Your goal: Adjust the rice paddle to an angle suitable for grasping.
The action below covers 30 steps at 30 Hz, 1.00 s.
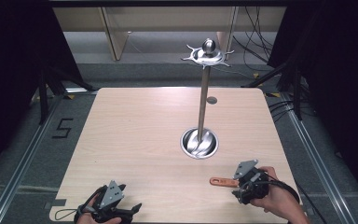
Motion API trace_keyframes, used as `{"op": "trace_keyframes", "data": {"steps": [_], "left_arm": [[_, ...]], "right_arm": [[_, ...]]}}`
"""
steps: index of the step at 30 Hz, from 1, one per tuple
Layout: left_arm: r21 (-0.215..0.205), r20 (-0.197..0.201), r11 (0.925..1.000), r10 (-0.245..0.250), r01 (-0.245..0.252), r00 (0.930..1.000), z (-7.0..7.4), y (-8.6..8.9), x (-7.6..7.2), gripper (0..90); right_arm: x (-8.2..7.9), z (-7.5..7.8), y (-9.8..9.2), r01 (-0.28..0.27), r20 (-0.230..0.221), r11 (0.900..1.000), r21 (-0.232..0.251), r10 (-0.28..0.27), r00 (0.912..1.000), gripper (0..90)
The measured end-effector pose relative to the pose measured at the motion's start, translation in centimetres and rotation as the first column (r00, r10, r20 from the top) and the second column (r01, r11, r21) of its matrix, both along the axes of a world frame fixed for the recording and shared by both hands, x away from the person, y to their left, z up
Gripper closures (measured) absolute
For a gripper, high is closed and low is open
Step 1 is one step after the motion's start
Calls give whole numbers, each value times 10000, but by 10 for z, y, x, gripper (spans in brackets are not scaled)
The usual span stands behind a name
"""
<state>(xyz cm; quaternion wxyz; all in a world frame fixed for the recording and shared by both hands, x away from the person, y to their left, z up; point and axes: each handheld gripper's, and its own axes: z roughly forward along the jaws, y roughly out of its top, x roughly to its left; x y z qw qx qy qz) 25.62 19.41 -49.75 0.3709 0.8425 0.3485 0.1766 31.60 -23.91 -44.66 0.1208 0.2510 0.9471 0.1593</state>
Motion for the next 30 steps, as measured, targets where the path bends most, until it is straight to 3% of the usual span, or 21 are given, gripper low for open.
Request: {"op": "trace_keyframes", "data": {"steps": [1,2,5,9,10,11,15,16,22,27,30], "left_arm": [[-361,-42,9993,59,-60,10000,-1,-1,0,151],[-396,-53,9992,104,-106,9999,-1,-1,-1,151],[29,19,9998,-184,184,9998,2,3,0,150],[-221,-117,9998,10,-13,9999,1,0,-1,151],[-314,-2,9995,-92,92,10000,2,0,-1,151],[-308,6,9995,-84,85,10000,2,0,-1,150],[-313,15,9995,-80,80,10000,2,0,-1,151],[-154,45,9999,-49,49,10000,2,1,-1,150],[-197,30,9998,-75,76,10000,2,1,-1,151],[-372,-133,9993,41,-46,9999,2,1,-1,150],[-286,-90,9996,62,-64,9999,2,1,-1,151]], "right_arm": [[3,0,2,-205,5,9998,-46,205,9998,369],[5,-1,6,-96,-9,9999,-107,96,10000,373],[9,-3,14,-175,-60,9996,-217,173,9998,387],[16,-6,23,-476,-345,9980,-421,461,9983,413],[18,-7,24,-832,-394,9957,-403,816,9959,420],[19,-9,25,-608,-434,9970,-484,588,9973,427],[24,-13,26,-957,-552,9925,-765,917,9943,472],[26,-15,26,-941,-593,9921,-828,893,9942,477],[35,-18,26,-906,-783,9919,-894,836,9934,508],[42,-20,32,-1335,-1035,9804,-1447,1192,9875,533],[43,-21,35,-1216,-1105,9806,-1541,1052,9883,547]]}}
